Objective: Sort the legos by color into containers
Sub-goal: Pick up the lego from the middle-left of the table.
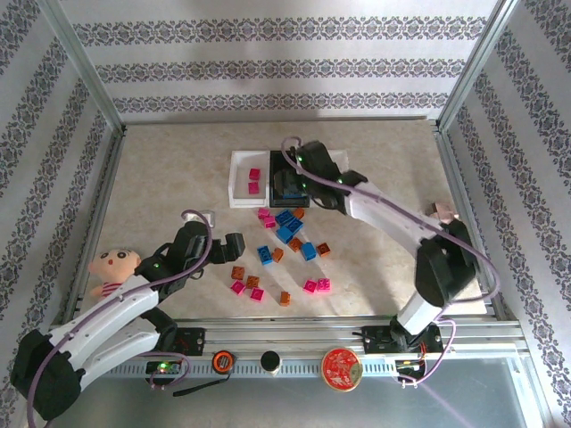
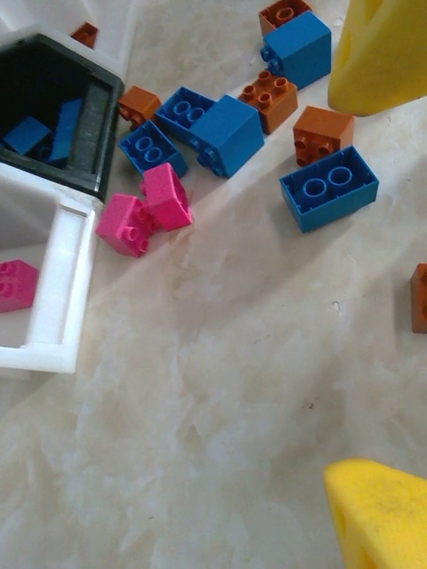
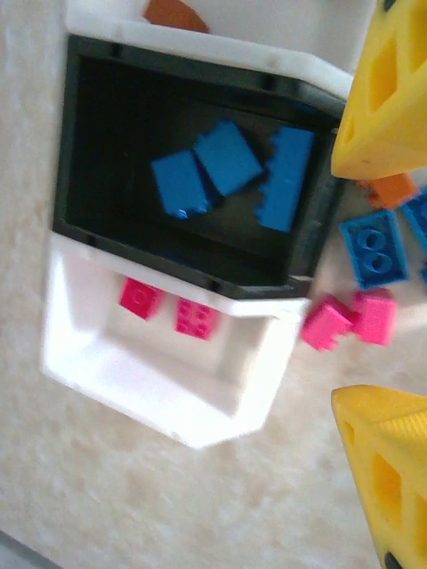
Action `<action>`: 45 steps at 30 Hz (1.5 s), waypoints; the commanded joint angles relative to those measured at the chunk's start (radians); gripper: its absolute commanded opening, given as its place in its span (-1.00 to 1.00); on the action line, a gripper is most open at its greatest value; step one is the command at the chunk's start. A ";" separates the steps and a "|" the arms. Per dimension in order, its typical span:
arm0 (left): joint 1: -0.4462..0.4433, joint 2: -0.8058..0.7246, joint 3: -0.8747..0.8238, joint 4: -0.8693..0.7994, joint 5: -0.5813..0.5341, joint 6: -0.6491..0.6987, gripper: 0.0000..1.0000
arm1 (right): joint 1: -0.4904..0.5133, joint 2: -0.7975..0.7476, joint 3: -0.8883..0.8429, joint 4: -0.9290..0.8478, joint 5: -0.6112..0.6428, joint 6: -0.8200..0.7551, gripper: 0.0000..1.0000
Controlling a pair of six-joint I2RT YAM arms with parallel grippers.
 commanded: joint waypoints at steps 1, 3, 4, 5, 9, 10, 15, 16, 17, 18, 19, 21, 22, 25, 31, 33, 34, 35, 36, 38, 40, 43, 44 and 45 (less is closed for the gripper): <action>-0.004 0.046 0.014 -0.017 0.028 0.020 0.90 | 0.037 -0.085 -0.156 0.053 0.016 0.019 0.26; -0.004 0.086 0.017 -0.019 0.037 0.015 0.81 | 0.059 -0.134 -0.242 0.059 0.023 0.029 0.27; -0.004 0.106 0.020 -0.022 0.040 0.015 0.78 | 0.065 -0.154 -0.273 0.059 0.029 0.037 0.27; -0.005 0.132 0.022 -0.022 0.051 0.017 0.75 | 0.073 -0.173 -0.308 0.061 0.038 0.043 0.27; -0.013 0.245 0.035 -0.025 0.107 0.028 0.60 | 0.079 -0.241 -0.417 0.063 0.062 0.078 0.27; -0.021 0.269 0.039 -0.026 0.110 0.028 0.60 | 0.080 -0.256 -0.436 0.064 0.062 0.086 0.27; -0.113 0.365 0.040 0.000 0.088 0.025 0.61 | 0.078 -0.312 -0.494 0.059 0.075 0.106 0.27; -0.128 0.376 0.039 0.000 0.076 0.024 0.60 | 0.076 -0.317 -0.497 0.056 0.079 0.106 0.27; -0.139 0.395 0.039 -0.003 0.064 0.022 0.57 | 0.075 -0.323 -0.499 0.053 0.080 0.106 0.27; -0.145 0.409 0.038 0.001 0.057 0.022 0.53 | 0.075 -0.327 -0.500 0.052 0.080 0.106 0.27; -0.146 0.421 0.034 0.006 0.053 0.024 0.49 | 0.073 -0.330 -0.502 0.052 0.080 0.105 0.27; -0.147 0.440 0.028 0.022 0.049 0.020 0.38 | 0.075 -0.334 -0.502 0.051 0.081 0.107 0.27; -0.149 0.443 0.027 0.027 0.049 0.018 0.32 | 0.074 -0.336 -0.502 0.051 0.081 0.107 0.27; -0.150 0.443 0.021 0.040 0.054 0.010 0.11 | 0.073 -0.338 -0.502 0.050 0.089 0.107 0.27; -0.171 0.420 0.014 0.002 0.056 0.005 0.18 | 0.067 -0.339 -0.508 0.047 0.094 0.107 0.27; -0.184 0.409 0.008 -0.015 0.043 0.004 0.17 | 0.063 -0.335 -0.511 0.049 0.094 0.113 0.28; -0.191 0.404 0.006 -0.022 0.037 0.002 0.16 | 0.062 -0.335 -0.513 0.049 0.093 0.114 0.28; -0.198 0.400 0.005 -0.030 0.034 -0.002 0.12 | 0.059 -0.334 -0.514 0.051 0.091 0.115 0.28; -0.207 0.399 0.002 -0.039 0.026 -0.008 0.09 | 0.057 -0.332 -0.516 0.052 0.090 0.116 0.28; -0.218 0.399 -0.006 -0.051 0.015 -0.017 -0.01 | 0.054 -0.328 -0.516 0.053 0.088 0.116 0.28; -0.224 0.405 -0.014 -0.059 0.003 -0.027 -0.17 | 0.051 -0.326 -0.518 0.055 0.089 0.118 0.28; -0.225 0.399 -0.020 -0.051 0.003 -0.038 -0.31 | 0.049 -0.324 -0.519 0.060 0.089 0.123 0.28; -0.225 0.391 -0.018 -0.047 0.003 -0.040 -0.34 | 0.048 -0.324 -0.519 0.060 0.089 0.124 0.28; -0.225 0.380 -0.014 -0.046 0.001 -0.042 -0.37 | 0.048 -0.325 -0.520 0.060 0.091 0.125 0.28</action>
